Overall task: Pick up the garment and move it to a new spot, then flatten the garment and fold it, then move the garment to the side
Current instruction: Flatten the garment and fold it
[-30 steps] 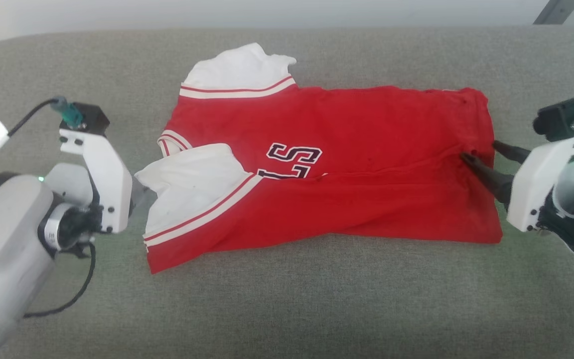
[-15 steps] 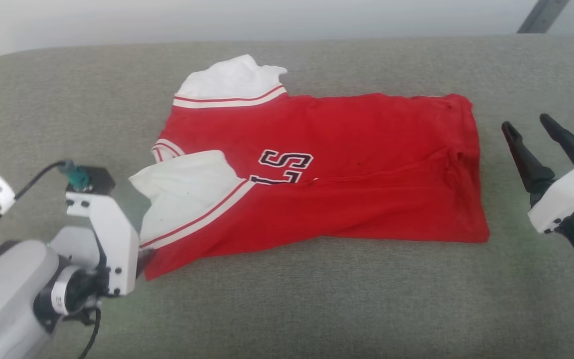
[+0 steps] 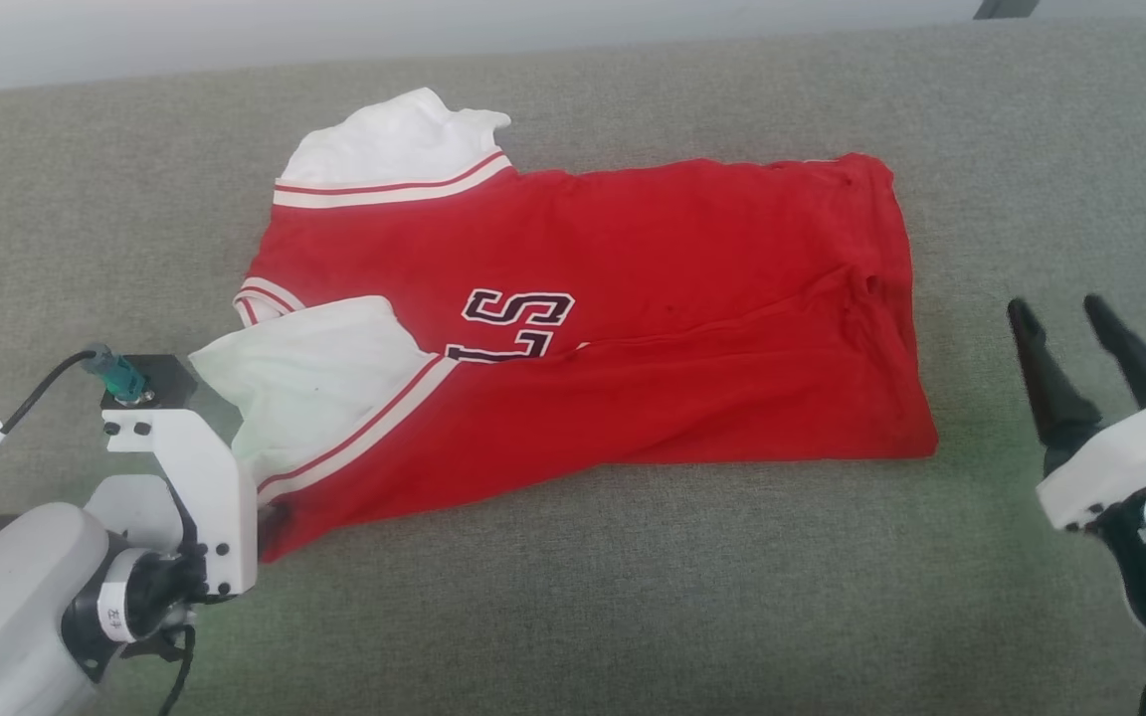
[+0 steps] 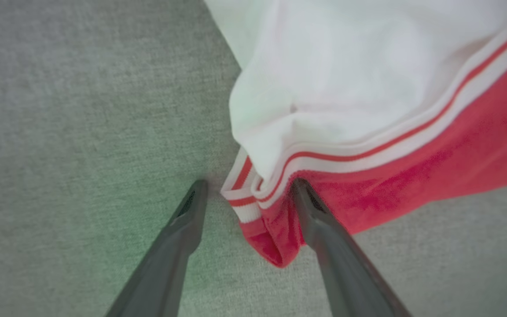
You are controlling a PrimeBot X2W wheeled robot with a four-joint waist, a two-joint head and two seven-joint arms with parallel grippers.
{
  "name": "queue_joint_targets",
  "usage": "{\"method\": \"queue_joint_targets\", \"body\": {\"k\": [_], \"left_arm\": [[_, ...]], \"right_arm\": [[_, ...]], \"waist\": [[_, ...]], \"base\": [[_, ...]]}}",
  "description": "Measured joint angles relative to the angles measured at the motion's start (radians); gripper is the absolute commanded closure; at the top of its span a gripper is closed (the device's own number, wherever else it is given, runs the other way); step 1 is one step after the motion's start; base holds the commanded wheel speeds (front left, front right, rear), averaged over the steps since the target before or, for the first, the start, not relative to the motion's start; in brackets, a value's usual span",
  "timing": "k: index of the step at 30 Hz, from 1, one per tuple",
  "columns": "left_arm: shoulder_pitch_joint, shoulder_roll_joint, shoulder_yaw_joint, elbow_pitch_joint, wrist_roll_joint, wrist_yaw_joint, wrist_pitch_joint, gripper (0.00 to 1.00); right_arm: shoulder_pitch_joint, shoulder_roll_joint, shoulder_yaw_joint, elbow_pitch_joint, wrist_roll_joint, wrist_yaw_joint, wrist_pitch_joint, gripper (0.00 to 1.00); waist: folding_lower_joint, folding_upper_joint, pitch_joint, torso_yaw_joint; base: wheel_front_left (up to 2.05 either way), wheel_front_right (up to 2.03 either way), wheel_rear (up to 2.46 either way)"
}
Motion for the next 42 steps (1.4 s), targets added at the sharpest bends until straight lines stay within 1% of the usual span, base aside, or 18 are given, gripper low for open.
{"method": "queue_joint_targets", "body": {"k": [1,4,6,10,13,17,19,23,27,29,33,38,42], "left_arm": [[-0.001,0.001,-0.002,0.006,0.002,-0.004,0.000,1.00],[-0.010,0.000,-0.004,0.012,0.005,-0.019,-0.005,1.00],[-0.013,-0.011,-0.001,0.014,0.005,-0.022,-0.017,1.00],[-0.019,-0.017,-0.004,0.014,0.007,-0.032,-0.019,1.00],[-0.027,-0.029,-0.007,0.012,0.013,-0.034,-0.025,1.00],[-0.035,-0.045,-0.013,0.009,0.014,-0.040,-0.027,1.00],[-0.038,-0.054,-0.016,0.006,0.015,-0.041,-0.028,1.00],[-0.049,-0.069,-0.023,0.004,0.019,-0.048,-0.031,1.00],[-0.053,-0.077,-0.026,0.007,0.021,-0.053,-0.035,1.00],[-0.054,-0.081,-0.026,0.011,0.021,-0.058,-0.037,1.00],[-0.058,-0.084,-0.025,0.018,0.021,-0.067,-0.044,1.00],[-0.058,-0.071,-0.018,0.008,0.012,-0.072,-0.033,1.00],[-0.055,-0.041,-0.008,-0.029,0.003,-0.052,-0.016,1.00]], "right_arm": [[0.006,0.007,-0.004,-0.006,0.000,0.000,0.018,0.00],[0.024,0.021,-0.005,-0.022,0.004,0.000,0.063,0.00],[0.043,0.031,-0.003,-0.035,0.018,0.000,0.120,0.00],[0.064,0.059,-0.005,-0.046,0.041,0.000,0.231,0.00],[0.068,0.066,-0.007,-0.043,0.042,0.000,0.316,0.00],[0.063,0.082,-0.020,-0.018,0.020,0.000,0.416,0.00],[0.051,0.083,-0.022,0.003,-0.010,0.000,0.467,0.00],[0.003,0.090,-0.027,0.049,-0.054,0.000,0.557,0.00],[-0.047,0.101,-0.036,0.099,-0.069,0.000,0.655,0.01],[-0.065,0.097,-0.029,0.106,-0.081,0.000,0.706,1.00],[-0.081,0.090,-0.033,0.102,-0.085,0.000,0.774,1.00],[-0.080,0.072,-0.033,0.048,-0.041,0.000,0.853,1.00],[-0.062,0.041,-0.040,-0.016,-0.003,0.000,0.905,1.00]], "waist": [[0.0000,0.0000,0.002,-0.002],[0.0000,0.0000,0.005,-0.003],[0.0001,0.0000,0.007,0.000],[0.0000,0.0000,0.007,0.012],[0.0000,0.0000,0.006,0.028],[0.0000,0.0000,0.007,0.050],[0.0000,0.0000,0.008,0.060],[0.0000,0.0000,0.014,0.079],[0.0000,0.0000,0.018,0.092],[0.0000,0.0000,0.019,0.097],[0.0000,0.0000,0.020,0.105],[0.0001,0.0000,0.018,0.108],[0.0000,0.0000,0.015,0.111]], "base": [[0.00,0.00,0.00],[0.00,0.00,0.00],[0.00,0.00,0.00],[0.00,0.00,0.00],[0.00,0.00,0.00],[0.00,0.00,0.00],[0.00,0.00,0.00],[0.00,0.00,0.00],[0.00,0.00,0.00],[0.00,0.00,0.00],[0.00,0.00,0.00],[0.00,0.00,0.00],[0.00,0.00,0.00]]}}
